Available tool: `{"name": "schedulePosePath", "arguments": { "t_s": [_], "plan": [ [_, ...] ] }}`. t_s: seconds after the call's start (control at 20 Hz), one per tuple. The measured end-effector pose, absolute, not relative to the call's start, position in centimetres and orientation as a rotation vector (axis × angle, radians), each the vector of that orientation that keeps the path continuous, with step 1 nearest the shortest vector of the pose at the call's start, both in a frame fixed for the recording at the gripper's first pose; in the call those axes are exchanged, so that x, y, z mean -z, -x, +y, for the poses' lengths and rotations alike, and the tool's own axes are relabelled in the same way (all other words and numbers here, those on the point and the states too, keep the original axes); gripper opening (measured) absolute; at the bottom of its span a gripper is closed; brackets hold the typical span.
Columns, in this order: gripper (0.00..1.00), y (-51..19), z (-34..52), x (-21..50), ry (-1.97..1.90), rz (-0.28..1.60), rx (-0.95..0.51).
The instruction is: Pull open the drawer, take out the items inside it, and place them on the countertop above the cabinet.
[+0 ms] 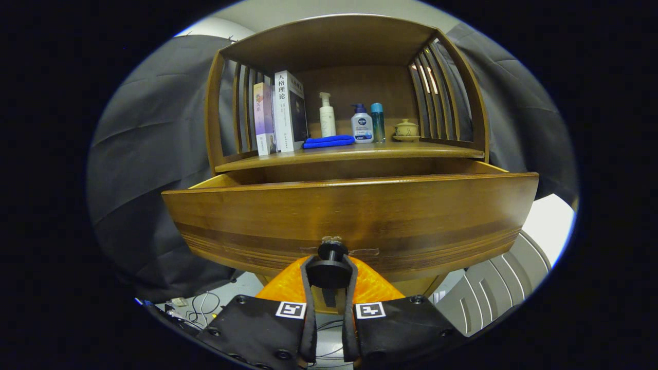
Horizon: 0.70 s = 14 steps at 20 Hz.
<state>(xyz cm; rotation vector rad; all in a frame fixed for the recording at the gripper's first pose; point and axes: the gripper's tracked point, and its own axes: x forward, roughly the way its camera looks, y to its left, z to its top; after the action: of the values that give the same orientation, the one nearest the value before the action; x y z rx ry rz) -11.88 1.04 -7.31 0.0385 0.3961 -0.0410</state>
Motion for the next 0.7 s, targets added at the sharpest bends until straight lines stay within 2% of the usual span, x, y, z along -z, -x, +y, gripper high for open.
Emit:
{"name": "schedulePosePath", "arguments": {
  "t_s": [0.7],
  "plan": [
    [0.21, 18.1, 2.3, 7.7, -0.005, 0.416, -0.043]
  ]
}}
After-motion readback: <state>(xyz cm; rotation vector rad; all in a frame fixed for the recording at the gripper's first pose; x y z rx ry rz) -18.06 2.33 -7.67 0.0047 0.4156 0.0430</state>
